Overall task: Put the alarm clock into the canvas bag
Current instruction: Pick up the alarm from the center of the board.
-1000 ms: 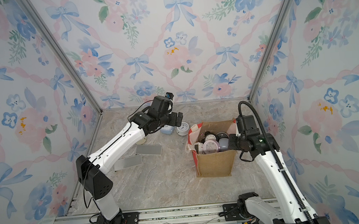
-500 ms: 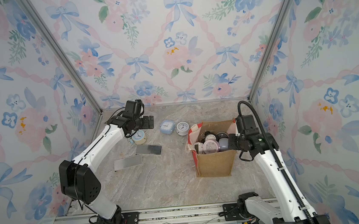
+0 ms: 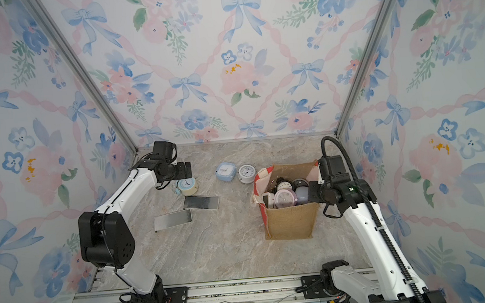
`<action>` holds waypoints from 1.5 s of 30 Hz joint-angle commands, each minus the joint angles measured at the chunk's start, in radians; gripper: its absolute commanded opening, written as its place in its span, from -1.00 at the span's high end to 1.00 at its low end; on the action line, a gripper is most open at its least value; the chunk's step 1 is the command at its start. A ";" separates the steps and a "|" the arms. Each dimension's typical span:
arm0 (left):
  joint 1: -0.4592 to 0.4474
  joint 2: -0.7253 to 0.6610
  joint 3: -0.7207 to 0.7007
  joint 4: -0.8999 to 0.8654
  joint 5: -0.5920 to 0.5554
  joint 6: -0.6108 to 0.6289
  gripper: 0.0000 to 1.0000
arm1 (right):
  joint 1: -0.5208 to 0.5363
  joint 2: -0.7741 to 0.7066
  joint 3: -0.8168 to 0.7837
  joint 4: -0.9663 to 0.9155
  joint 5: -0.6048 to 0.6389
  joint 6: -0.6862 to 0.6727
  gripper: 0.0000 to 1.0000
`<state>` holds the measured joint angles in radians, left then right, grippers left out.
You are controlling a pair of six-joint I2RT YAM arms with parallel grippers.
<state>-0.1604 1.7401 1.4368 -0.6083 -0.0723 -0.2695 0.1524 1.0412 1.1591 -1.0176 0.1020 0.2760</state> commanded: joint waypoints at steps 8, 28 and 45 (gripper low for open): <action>0.006 0.141 0.032 -0.012 0.046 0.015 -0.96 | 0.011 -0.004 0.010 -0.006 0.001 -0.009 0.31; 0.020 0.327 0.108 -0.012 0.035 0.019 -0.85 | 0.011 0.008 0.024 -0.013 0.004 -0.015 0.31; 0.019 0.300 0.105 -0.012 0.040 0.021 -0.62 | 0.010 0.002 0.020 -0.011 0.007 -0.014 0.31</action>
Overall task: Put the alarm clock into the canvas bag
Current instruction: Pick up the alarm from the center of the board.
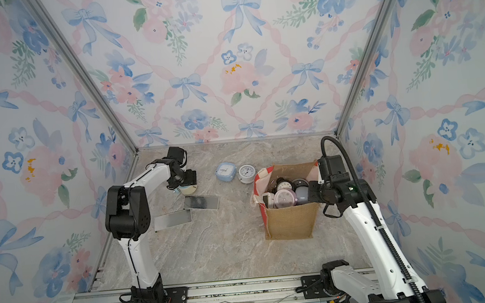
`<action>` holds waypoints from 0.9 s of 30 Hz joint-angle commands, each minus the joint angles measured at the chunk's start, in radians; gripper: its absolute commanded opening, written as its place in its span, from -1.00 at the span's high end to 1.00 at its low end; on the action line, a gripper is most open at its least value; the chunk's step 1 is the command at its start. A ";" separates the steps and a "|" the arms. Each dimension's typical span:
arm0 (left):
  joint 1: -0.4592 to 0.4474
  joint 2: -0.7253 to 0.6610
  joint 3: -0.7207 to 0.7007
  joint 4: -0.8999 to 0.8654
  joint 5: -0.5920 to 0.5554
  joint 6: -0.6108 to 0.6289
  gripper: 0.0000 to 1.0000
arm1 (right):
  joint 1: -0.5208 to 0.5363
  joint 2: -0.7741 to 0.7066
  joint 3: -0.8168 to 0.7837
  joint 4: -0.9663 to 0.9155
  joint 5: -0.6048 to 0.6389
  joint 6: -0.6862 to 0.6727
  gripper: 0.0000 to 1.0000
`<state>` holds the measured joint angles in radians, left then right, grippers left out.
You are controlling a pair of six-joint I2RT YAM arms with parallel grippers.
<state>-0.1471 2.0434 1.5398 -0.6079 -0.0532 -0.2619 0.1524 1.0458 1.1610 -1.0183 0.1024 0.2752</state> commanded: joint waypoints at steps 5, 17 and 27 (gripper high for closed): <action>0.006 -0.024 -0.001 -0.012 0.013 0.015 -0.59 | 0.010 -0.004 0.015 -0.009 0.006 -0.013 0.31; -0.033 -0.137 0.003 -0.012 0.046 0.011 -0.55 | 0.010 -0.010 0.016 -0.012 0.008 -0.013 0.31; -0.127 -0.232 0.036 -0.015 0.077 -0.011 -0.54 | 0.010 -0.012 0.020 -0.016 0.013 -0.017 0.31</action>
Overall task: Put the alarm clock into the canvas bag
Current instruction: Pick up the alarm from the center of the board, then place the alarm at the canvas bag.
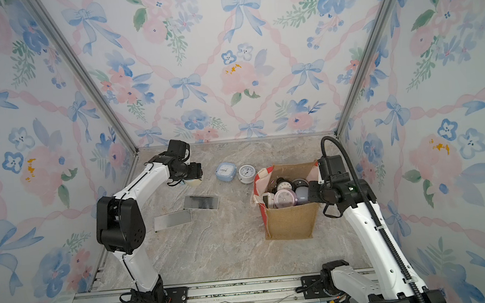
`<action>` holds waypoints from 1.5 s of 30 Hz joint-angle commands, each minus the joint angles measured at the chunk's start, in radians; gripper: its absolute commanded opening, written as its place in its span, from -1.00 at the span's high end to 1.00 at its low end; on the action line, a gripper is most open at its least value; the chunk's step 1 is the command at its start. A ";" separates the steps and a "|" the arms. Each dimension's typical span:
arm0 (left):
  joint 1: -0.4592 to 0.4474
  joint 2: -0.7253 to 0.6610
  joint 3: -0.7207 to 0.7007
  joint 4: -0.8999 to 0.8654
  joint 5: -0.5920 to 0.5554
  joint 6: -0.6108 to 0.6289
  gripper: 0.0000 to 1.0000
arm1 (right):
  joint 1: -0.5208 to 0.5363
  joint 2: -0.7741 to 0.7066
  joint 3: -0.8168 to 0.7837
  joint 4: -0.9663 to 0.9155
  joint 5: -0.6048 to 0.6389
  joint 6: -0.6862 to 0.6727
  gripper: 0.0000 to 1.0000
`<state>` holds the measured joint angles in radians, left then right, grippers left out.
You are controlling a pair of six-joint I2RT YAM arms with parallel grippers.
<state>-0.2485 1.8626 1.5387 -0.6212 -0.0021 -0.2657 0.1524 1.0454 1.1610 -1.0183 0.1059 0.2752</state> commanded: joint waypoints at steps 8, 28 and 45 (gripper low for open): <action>-0.138 -0.104 0.101 -0.002 0.052 -0.020 -0.54 | 0.009 -0.012 0.026 -0.023 0.016 -0.016 0.29; -0.428 -0.106 0.346 -0.003 0.061 -0.032 -0.50 | 0.009 -0.012 0.038 -0.026 0.020 -0.014 0.26; -0.691 0.122 0.632 -0.016 0.099 -0.047 -0.46 | 0.009 -0.016 0.039 -0.025 0.011 -0.012 0.41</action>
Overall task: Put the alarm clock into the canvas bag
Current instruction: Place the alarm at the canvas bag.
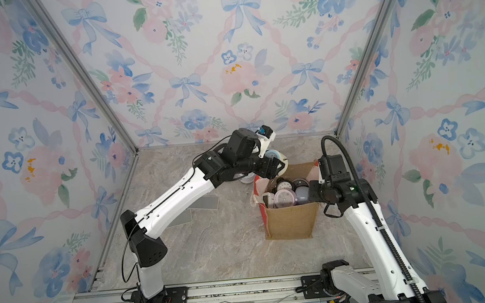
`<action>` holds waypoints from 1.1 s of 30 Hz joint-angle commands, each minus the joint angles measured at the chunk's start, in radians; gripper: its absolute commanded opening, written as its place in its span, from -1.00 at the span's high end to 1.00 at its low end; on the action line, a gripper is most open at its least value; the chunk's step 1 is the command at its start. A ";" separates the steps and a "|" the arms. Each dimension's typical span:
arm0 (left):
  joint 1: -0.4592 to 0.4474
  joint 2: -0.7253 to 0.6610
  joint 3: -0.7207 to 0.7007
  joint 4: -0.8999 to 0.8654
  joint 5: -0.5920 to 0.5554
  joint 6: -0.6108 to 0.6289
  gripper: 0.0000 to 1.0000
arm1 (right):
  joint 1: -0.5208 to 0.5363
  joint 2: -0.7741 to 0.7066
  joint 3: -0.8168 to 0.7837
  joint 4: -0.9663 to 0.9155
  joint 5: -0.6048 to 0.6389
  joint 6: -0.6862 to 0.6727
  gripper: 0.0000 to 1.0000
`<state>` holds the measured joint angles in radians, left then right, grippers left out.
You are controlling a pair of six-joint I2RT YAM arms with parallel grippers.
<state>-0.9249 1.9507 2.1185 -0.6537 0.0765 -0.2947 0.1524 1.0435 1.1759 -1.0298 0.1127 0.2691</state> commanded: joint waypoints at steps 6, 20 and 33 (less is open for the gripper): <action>-0.051 0.118 0.117 0.017 0.047 -0.030 -0.43 | 0.009 -0.031 0.018 -0.024 0.012 -0.004 0.68; -0.093 0.245 0.213 0.009 0.089 -0.052 -0.36 | 0.004 -0.090 -0.010 -0.058 0.050 -0.004 1.00; -0.151 0.122 0.156 0.003 0.011 -0.028 -0.35 | -0.005 -0.081 -0.020 -0.047 0.044 -0.009 1.00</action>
<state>-1.0512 2.1387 2.2776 -0.6621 0.0994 -0.3264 0.1513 0.9791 1.1580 -1.0622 0.1398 0.2684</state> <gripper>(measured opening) 0.819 0.080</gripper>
